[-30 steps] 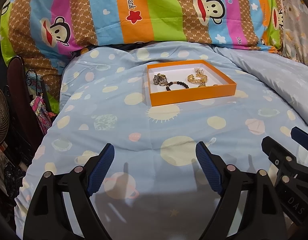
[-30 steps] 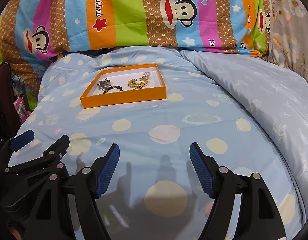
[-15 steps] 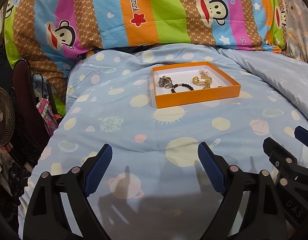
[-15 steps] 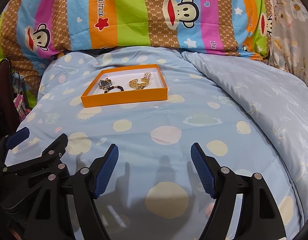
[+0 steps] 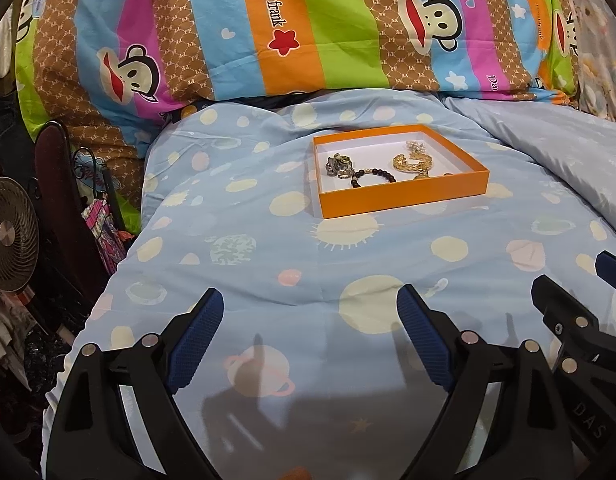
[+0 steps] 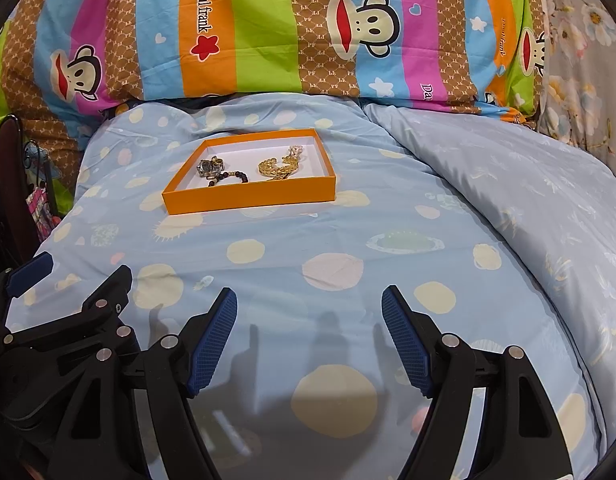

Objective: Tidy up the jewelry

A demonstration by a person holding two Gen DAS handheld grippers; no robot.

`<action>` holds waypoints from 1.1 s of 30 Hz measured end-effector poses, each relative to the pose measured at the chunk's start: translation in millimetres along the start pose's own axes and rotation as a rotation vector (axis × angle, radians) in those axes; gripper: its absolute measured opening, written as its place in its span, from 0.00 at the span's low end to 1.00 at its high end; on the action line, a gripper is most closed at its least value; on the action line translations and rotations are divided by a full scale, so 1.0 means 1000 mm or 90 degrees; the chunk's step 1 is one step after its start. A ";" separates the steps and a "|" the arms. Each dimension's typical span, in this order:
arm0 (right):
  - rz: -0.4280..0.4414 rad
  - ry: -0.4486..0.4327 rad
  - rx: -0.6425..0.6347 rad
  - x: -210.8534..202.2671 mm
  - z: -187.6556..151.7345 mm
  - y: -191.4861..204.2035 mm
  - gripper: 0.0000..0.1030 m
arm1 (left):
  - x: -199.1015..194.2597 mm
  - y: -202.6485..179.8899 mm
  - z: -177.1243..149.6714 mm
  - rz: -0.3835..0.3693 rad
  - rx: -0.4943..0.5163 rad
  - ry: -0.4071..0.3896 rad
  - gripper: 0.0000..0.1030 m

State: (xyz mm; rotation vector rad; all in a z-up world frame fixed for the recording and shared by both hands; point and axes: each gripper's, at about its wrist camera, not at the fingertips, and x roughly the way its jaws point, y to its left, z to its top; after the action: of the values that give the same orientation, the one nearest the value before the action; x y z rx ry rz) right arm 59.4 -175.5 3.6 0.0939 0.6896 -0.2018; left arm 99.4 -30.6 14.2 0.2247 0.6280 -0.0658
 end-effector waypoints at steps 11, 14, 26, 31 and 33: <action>0.000 0.000 0.000 0.000 0.000 0.000 0.71 | -0.001 0.000 0.000 0.005 0.000 -0.001 0.84; 0.000 0.000 0.000 0.000 0.000 0.000 0.71 | -0.001 0.000 0.000 0.002 -0.001 0.001 0.84; 0.001 0.000 0.000 0.000 0.000 0.000 0.71 | -0.001 0.000 0.000 0.007 -0.002 0.001 0.84; 0.000 -0.001 -0.001 0.000 0.000 0.000 0.71 | -0.002 0.000 -0.001 0.007 -0.002 0.001 0.84; 0.000 -0.001 0.000 0.000 0.000 0.000 0.71 | -0.002 0.000 0.000 0.009 -0.002 0.000 0.84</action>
State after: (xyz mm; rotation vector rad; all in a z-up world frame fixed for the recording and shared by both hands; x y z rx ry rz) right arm 59.0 -174.9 3.4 0.0938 0.6884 -0.2011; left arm 97.7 -30.6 14.9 0.2265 0.6271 -0.0514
